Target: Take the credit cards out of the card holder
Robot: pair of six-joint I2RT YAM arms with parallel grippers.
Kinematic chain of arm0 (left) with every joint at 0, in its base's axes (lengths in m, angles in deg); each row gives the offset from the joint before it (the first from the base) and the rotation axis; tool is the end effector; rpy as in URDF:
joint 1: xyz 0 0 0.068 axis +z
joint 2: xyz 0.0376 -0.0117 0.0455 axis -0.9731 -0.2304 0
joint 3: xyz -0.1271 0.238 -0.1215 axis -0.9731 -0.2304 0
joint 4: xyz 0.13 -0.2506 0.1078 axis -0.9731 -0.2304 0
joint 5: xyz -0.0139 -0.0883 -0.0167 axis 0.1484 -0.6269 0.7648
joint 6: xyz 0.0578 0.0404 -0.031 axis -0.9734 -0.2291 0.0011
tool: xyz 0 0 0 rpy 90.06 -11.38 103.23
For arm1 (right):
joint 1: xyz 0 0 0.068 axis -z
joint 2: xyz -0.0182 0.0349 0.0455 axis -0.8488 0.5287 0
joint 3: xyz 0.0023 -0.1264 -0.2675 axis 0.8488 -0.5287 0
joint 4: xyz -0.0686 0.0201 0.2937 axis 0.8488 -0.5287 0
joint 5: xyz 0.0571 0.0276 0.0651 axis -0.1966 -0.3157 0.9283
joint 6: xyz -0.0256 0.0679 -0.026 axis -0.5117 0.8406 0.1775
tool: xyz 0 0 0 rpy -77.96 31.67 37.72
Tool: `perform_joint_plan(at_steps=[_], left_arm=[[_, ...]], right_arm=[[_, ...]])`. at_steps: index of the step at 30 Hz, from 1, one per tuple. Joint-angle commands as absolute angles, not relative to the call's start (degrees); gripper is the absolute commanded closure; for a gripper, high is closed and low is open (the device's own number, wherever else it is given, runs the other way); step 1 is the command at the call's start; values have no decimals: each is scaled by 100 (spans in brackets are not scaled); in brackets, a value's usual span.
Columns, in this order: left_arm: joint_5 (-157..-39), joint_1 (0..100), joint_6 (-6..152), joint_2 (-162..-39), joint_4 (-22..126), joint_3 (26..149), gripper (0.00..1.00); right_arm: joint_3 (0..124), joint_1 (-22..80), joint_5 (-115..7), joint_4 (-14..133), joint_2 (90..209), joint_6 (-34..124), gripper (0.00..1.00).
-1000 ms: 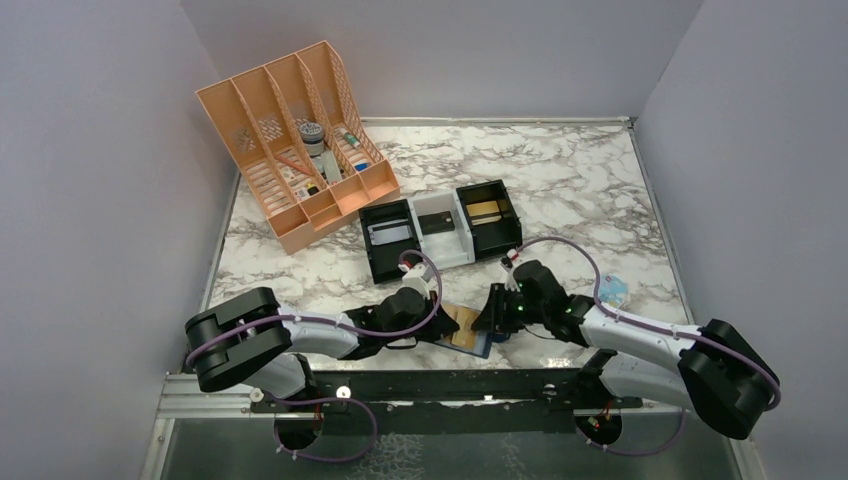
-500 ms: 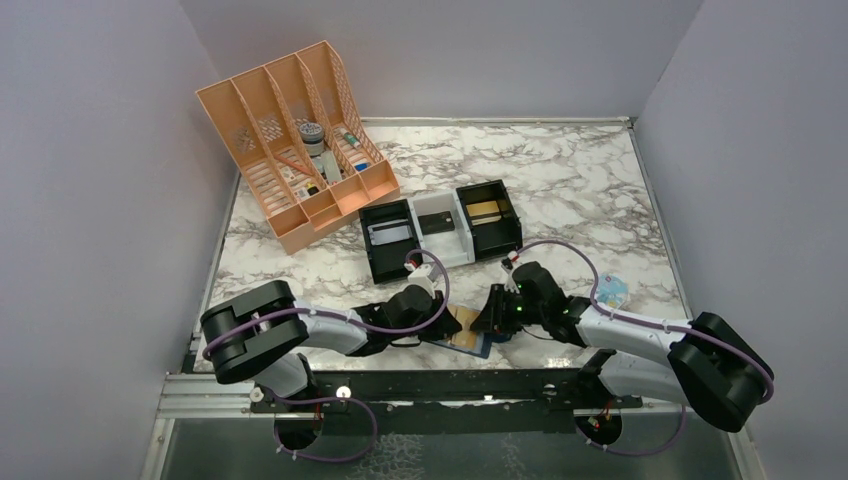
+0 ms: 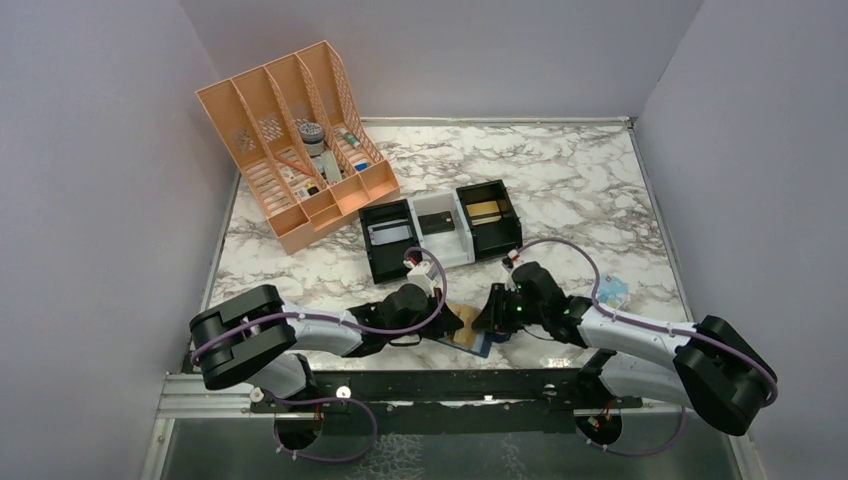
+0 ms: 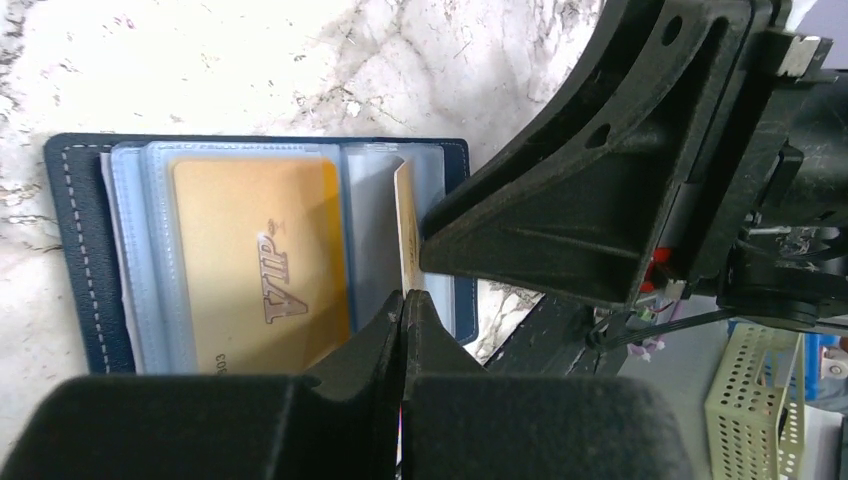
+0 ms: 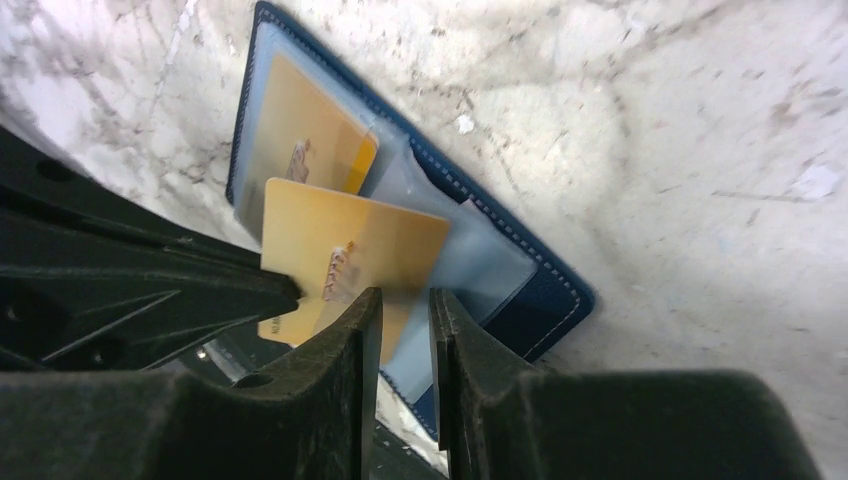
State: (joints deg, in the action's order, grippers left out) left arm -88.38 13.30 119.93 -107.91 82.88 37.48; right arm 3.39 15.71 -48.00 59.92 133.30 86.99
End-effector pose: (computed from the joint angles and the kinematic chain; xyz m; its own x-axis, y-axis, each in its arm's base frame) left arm 0.1367 -0.2689 0.1125 -0.8625 -0.1847 -0.4712 0.2817 0.5984 -0.7500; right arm 0.1577 0.1647 0.0978 -0.9419 0.1286 -0.3104 -0.0961 0.7822 0.6155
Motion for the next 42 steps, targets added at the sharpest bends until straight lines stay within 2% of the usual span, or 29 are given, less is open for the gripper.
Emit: perform_joint_plan(at_steps=[1, 6, 12, 17, 21, 24, 33, 37, 42], left_arm=[[-8721, 1388, 11721, -10503, 8079, 3672, 100], [-8550, 1482, 11619, -10229, 7712, 3770, 100], [-8330, 1670, 11432, -9888, 7033, 3937, 100], [-8489, 1857, 11366, -9858, 6931, 4044, 100], [-8560, 1876, 11327, -9701, 6817, 4127, 100], [-8320, 1892, 11294, -9455, 6380, 4186, 100], [-8180, 2063, 11131, -8807, 5893, 4153, 100], [-8075, 2108, 11168, -8531, 5897, 3996, 100], [-8011, 2147, 11198, -8203, 5854, 3852, 100]], right_arm=[[735, 1581, -5473, 5331, 13372, 8003, 74], [1490, 1594, -6054, 4798, 13947, 7621, 74], [1854, 1591, -5559, 4667, 13738, 7098, 75], [1589, 1590, -4054, 4982, 13307, 6857, 74], [825, 1531, -2805, 5785, 13104, 7258, 75], [380, 1372, -2299, 6312, 13000, 7445, 75], [991, 1038, -2259, 6083, 13820, 6901, 74], [1632, 478, -3357, 5417, 14443, 6755, 74], [1707, 405, -4375, 5117, 14751, 7023, 74]])
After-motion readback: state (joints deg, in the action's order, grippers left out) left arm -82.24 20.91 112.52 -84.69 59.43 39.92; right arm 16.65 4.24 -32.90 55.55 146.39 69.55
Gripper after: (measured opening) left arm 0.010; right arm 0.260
